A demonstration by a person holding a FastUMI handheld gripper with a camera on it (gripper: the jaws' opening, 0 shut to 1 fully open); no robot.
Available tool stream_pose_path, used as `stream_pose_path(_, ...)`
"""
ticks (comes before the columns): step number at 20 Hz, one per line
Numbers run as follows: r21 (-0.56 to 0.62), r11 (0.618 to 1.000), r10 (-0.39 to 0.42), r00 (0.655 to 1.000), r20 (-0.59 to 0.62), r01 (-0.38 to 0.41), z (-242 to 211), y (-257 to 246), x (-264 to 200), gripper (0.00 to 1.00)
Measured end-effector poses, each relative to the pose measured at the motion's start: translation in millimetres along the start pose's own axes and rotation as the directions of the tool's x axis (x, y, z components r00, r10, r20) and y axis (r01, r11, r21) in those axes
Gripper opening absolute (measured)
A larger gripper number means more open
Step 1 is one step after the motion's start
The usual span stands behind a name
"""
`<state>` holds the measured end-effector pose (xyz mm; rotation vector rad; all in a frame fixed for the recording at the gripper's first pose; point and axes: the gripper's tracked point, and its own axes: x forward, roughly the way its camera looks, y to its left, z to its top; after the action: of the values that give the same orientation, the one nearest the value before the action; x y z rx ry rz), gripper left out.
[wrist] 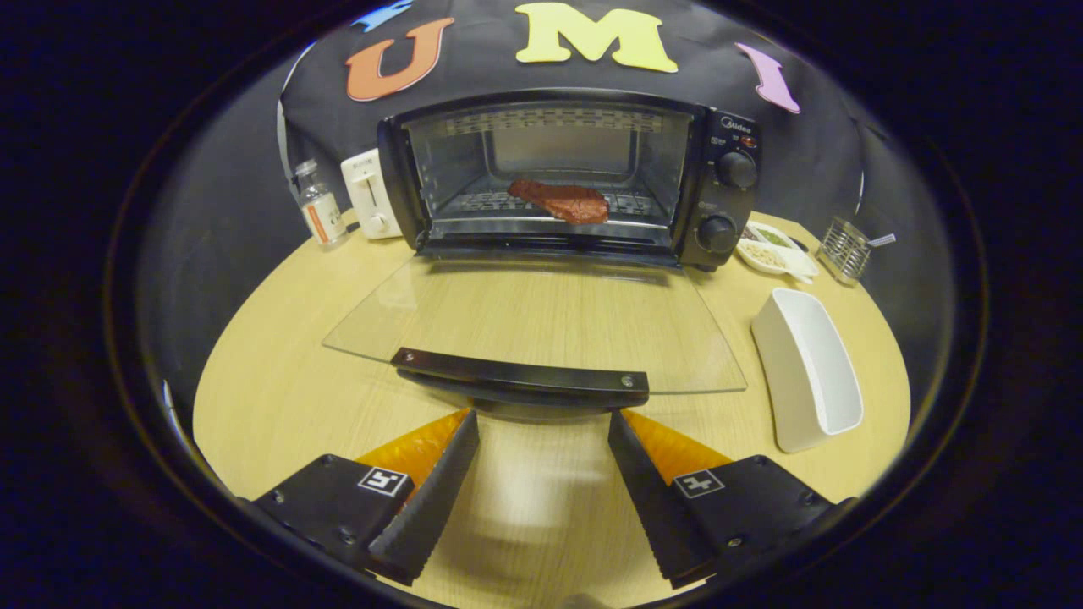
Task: Open the toaster oven, put the food inside, and close the toaster oven door.
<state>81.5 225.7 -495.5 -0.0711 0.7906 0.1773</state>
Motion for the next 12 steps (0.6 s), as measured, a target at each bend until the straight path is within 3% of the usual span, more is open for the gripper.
stream_pose_path(6,-0.024,1.000,-0.006,1.000,0.027,0.006,24.2,-0.2,-17.2,0.99)
stream_pose_path(12,-0.030,0.999,-0.019,0.996,0.088,0.022,82.7,-5.9,-35.0,0.99)
